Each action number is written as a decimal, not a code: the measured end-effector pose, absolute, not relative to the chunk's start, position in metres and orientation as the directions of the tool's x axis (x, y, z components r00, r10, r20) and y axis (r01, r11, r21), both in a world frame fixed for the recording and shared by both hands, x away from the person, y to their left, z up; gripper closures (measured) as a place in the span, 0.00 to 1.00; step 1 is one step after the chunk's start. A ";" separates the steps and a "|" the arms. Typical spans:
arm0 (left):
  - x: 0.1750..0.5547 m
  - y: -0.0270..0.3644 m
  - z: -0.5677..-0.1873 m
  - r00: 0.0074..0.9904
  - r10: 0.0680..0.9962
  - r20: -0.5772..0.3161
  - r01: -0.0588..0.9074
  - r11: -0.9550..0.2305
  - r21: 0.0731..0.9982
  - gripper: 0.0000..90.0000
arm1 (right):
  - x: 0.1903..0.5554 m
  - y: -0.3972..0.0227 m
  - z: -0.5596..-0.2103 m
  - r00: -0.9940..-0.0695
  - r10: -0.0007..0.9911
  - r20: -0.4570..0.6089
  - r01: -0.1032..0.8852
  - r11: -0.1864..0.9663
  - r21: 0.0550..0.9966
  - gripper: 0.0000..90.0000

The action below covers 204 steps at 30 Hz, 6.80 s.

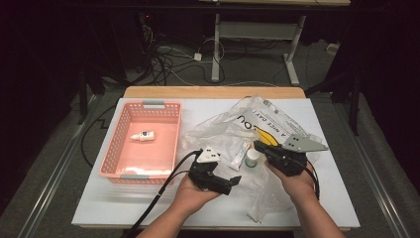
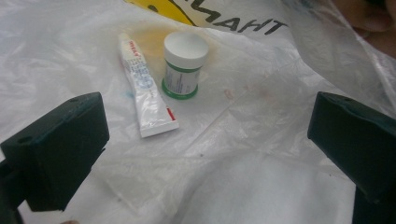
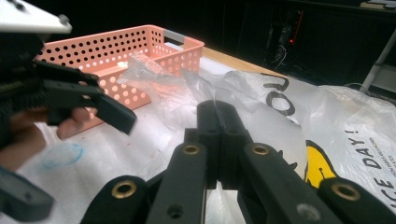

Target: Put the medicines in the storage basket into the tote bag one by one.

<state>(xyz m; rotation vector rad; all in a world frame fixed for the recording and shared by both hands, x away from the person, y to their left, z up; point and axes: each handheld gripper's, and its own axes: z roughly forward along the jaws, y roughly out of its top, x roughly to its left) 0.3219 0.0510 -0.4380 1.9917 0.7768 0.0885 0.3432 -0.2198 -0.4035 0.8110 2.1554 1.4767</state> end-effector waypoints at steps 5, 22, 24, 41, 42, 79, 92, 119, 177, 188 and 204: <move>0.318 0.070 -0.432 0.785 0.575 -0.231 0.485 -0.339 0.806 0.00 | 0.343 -0.220 -0.403 -0.749 0.662 -0.004 0.235 0.272 0.933 1.00; 0.317 0.129 -0.425 0.702 0.679 -0.217 0.524 -0.285 0.802 0.00 | 0.342 -0.220 -0.404 -0.749 0.662 -0.001 0.239 0.271 0.932 1.00; 0.317 0.136 -0.424 0.693 0.690 -0.212 0.527 -0.284 0.801 0.00 | 0.342 -0.221 -0.404 -0.750 0.661 -0.003 0.238 0.274 0.932 1.00; 0.329 0.197 -0.416 0.579 0.790 -0.203 0.569 -0.212 0.795 0.00 | 0.342 -0.224 -0.403 -0.749 0.662 -0.004 0.234 0.270 0.934 1.00; 0.329 0.201 -0.416 0.571 0.795 -0.203 0.571 -0.207 0.795 0.00 | 0.342 -0.224 -0.403 -0.748 0.664 -0.003 0.237 0.271 0.933 1.00; 0.343 0.259 -0.399 0.436 0.880 -0.190 0.599 -0.126 0.791 0.00 | 0.341 -0.226 -0.403 -0.747 0.665 -0.004 0.237 0.272 0.933 1.00; 0.395 0.267 -0.401 0.382 0.885 -0.266 0.666 -0.064 0.743 0.01 | 0.342 -0.226 -0.404 -0.746 0.666 -0.001 0.240 0.270 0.932 1.00; 0.471 0.253 -0.451 0.363 0.919 -0.152 0.851 -0.261 0.455 0.08 | 0.344 -0.223 -0.408 -0.751 0.660 0.011 0.252 0.272 0.929 1.00; 0.431 0.232 -0.424 0.503 0.850 -0.155 0.748 -0.338 0.571 0.65 | 0.342 -0.223 -0.407 -0.756 0.655 0.006 0.246 0.276 0.929 1.00; 0.388 0.230 -0.401 0.531 0.829 -0.174 0.674 -0.289 0.680 0.65 | 0.342 -0.222 -0.407 -0.755 0.656 -0.001 0.244 0.282 0.928 1.00; 0.342 0.219 -0.407 0.553 0.817 -0.166 0.607 -0.258 0.751 0.65 | 0.340 -0.220 -0.408 -0.757 0.653 -0.005 0.243 0.288 0.926 1.00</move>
